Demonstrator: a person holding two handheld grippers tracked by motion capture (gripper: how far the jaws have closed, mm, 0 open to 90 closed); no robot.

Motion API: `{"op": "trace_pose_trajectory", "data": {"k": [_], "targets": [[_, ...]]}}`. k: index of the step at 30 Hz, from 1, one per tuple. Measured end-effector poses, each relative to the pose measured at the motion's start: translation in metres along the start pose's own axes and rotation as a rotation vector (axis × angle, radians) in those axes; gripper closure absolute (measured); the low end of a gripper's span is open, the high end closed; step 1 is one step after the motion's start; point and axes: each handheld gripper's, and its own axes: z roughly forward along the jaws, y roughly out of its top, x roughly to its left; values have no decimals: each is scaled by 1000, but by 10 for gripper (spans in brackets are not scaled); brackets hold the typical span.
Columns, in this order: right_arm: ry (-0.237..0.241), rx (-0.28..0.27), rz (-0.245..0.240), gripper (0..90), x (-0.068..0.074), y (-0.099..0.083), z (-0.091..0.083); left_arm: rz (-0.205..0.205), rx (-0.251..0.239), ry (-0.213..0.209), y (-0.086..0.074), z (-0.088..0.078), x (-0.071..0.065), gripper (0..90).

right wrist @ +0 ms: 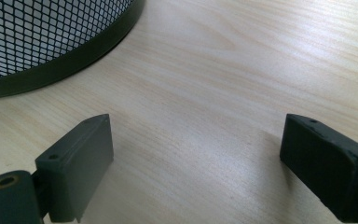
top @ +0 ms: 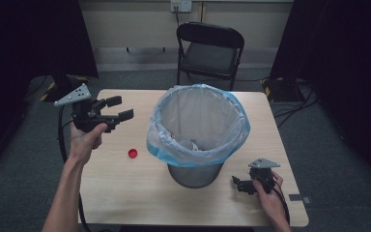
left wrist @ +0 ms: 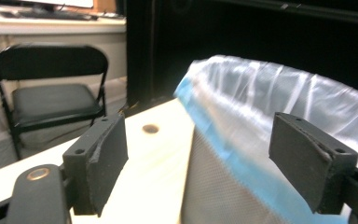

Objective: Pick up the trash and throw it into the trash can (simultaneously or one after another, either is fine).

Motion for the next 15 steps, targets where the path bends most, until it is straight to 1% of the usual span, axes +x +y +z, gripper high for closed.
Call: {"op": "trace_pose_trajectory", "data": {"k": [1,3,5,6,9,11,14,15], "targets": [[0,0,0,87,0,0,0,0,0,0,0,0,0,210],[0,0,0,87,0,0,0,-12,10,19,-9,-3,5,213],[0,0,0,87,0,0,0,-24,34,39,-20,-5,10,218],[0,0,0,87,0,0,0,-24,34,39,-20,-5,10,219],[0,0,0,87,0,0,0,-43,52,56,-30,-5,14,225],[0,0,0,87,0,0,0,-44,76,68,-36,-4,16,231],[0,0,0,87,0,0,0,-46,94,76,-48,-5,19,232],[0,0,0,87,0,0,0,-59,92,76,-53,-5,20,231]]}}
